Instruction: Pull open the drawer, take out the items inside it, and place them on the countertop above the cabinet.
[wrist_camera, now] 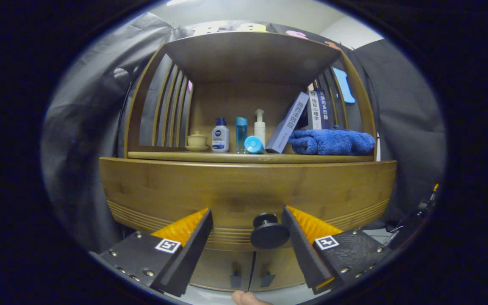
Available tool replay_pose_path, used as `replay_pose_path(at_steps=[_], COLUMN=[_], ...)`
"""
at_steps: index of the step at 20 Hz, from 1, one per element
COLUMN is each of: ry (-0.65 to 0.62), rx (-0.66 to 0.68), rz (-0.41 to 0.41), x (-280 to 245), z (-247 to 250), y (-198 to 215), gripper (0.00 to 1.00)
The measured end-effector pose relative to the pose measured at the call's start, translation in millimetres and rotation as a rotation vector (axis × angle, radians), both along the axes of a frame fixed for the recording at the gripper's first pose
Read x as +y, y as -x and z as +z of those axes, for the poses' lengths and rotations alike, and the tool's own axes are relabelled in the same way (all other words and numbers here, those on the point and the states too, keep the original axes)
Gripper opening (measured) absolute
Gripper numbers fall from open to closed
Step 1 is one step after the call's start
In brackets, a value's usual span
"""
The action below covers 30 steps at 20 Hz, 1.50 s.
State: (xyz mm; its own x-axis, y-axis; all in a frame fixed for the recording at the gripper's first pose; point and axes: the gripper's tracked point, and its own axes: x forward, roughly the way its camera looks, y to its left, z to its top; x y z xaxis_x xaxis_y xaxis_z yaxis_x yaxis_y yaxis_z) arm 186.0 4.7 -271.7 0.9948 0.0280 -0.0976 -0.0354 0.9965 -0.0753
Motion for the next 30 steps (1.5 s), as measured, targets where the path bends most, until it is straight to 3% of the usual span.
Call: replay_pose_path(at_steps=[8,16,21,26,30], ry=[0.062,0.017,-0.069,-0.004,0.013], rx=[0.011,0.101,0.122,0.118,0.071], rz=[0.005,-0.023,-0.043,-0.094,-0.055], x=[1.6,-7.8,-15.1,-30.0,-16.3], z=[-7.2,-1.7,62.0,146.2,220.3], y=[-47.5,-27.1,19.1,79.7,126.8], gripper=[0.99,0.98,0.98,0.98,0.98])
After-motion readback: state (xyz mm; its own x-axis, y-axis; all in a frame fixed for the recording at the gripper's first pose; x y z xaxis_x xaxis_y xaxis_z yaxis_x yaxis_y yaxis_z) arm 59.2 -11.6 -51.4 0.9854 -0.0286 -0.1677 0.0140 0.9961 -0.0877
